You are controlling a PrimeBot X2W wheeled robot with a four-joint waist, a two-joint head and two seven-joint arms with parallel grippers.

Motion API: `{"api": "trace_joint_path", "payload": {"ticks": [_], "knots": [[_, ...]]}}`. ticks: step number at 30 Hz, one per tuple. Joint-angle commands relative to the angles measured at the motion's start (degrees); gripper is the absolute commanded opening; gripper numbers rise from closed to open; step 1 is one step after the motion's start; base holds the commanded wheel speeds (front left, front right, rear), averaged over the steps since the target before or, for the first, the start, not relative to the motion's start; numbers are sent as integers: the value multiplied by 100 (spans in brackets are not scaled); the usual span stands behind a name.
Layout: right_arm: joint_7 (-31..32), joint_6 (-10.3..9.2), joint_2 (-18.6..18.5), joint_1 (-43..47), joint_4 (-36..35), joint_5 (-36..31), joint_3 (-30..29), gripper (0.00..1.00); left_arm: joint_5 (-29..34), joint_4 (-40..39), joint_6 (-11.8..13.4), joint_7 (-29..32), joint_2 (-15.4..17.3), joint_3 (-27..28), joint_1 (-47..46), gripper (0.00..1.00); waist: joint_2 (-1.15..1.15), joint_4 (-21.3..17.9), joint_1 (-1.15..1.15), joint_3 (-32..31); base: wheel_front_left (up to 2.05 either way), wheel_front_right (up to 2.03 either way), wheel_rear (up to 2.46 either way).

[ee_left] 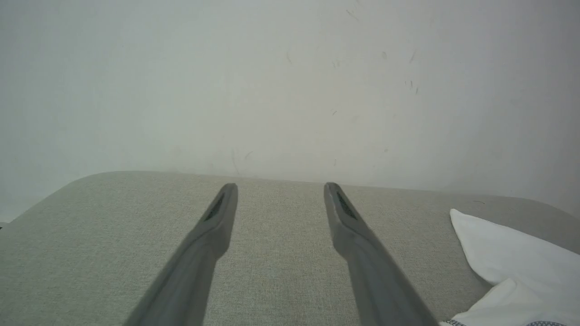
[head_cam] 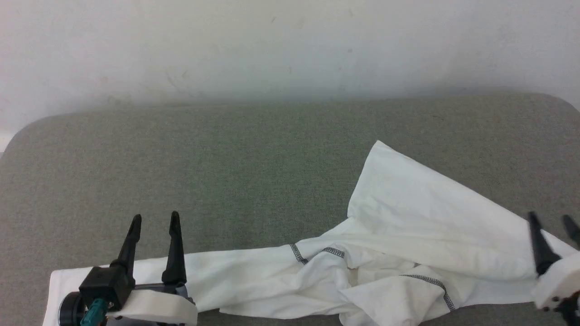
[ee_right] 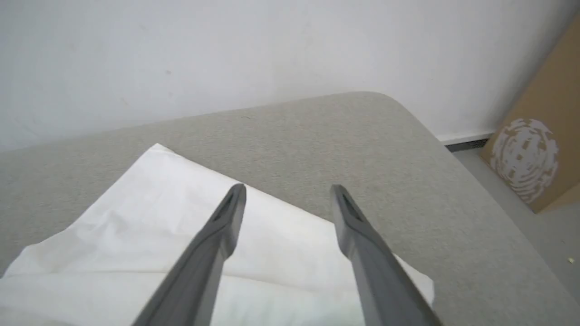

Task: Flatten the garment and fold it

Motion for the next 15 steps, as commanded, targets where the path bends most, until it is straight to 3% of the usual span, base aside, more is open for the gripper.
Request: {"api": "trace_joint_path", "payload": {"ticks": [1,8,15], "knots": [[212,-4,31,140,-249,14,252,100,-22,17,0,-26,6,19,100,100,1,14,0,-59,0,0,0],[1745,-4,-510,328,-1432,328,2519,100,-47,44,19,-10,3,-11,114,100,1,39,0,-118,0,0,0],[2348,-4,-1114,-593,-1363,803,4617,100,-48,64,5,-10,-22,-76,27,100,1,138,0,-9,0,0,0]]}}
